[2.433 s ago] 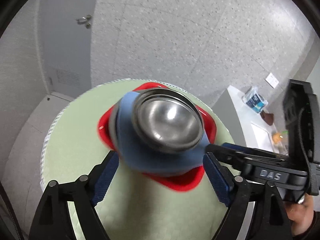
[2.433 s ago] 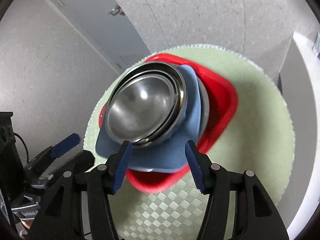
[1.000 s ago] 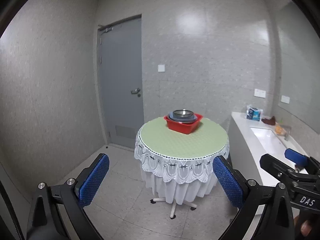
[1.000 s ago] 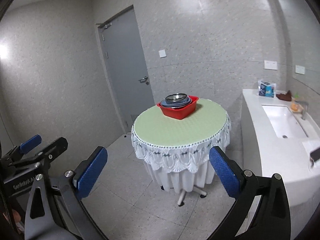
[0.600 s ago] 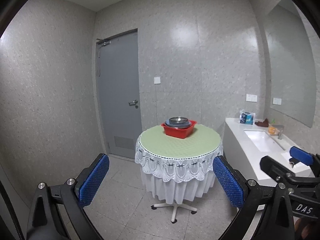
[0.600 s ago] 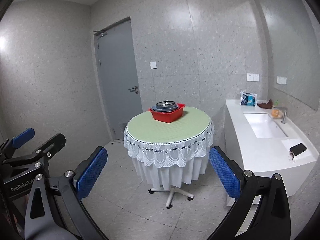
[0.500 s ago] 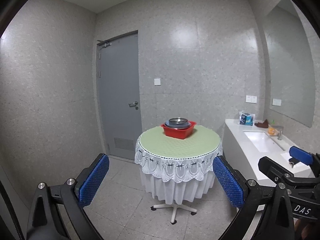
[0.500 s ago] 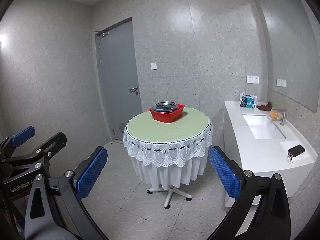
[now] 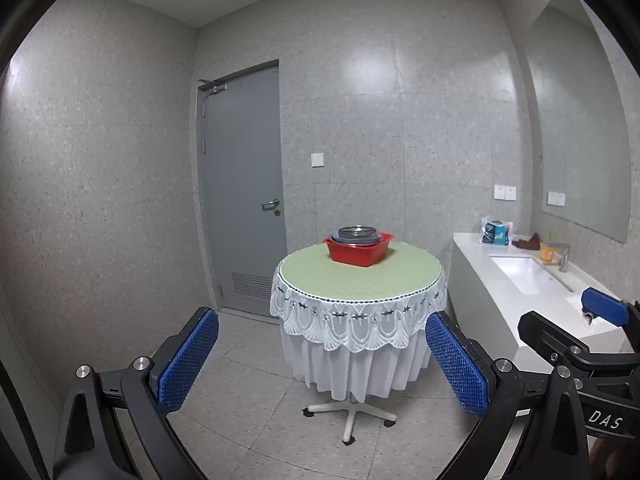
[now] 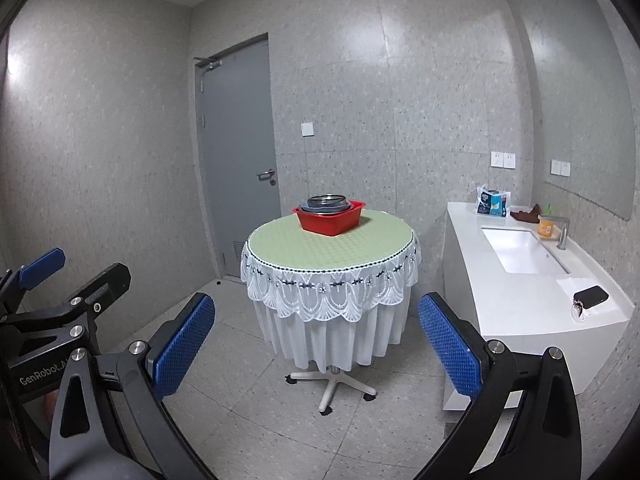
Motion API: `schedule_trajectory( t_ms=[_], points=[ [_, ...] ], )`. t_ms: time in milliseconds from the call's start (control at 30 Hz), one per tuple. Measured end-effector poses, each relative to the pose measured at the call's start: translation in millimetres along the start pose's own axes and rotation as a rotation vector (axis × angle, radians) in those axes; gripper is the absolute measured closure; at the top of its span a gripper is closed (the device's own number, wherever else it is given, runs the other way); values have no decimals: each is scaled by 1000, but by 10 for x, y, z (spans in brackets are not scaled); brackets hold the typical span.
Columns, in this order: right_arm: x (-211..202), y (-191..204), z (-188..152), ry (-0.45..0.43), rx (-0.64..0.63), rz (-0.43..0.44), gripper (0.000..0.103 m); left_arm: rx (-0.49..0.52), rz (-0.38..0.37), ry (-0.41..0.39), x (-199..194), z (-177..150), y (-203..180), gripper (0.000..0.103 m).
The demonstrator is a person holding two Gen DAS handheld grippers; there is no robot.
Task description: Organize plates and bowls
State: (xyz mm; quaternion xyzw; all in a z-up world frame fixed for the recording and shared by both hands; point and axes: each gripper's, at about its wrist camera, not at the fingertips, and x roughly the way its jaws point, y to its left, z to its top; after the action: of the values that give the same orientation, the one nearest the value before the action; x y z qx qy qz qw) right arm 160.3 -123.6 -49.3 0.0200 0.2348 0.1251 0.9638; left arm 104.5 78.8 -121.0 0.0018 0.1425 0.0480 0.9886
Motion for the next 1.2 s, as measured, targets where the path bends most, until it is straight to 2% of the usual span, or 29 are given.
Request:
schedule_trajectory(
  t_ms=[1200],
  points=[
    [-28, -109, 24, -25, -41, 2, 0, -17, 3, -29, 316, -131, -136, 1]
  ],
)
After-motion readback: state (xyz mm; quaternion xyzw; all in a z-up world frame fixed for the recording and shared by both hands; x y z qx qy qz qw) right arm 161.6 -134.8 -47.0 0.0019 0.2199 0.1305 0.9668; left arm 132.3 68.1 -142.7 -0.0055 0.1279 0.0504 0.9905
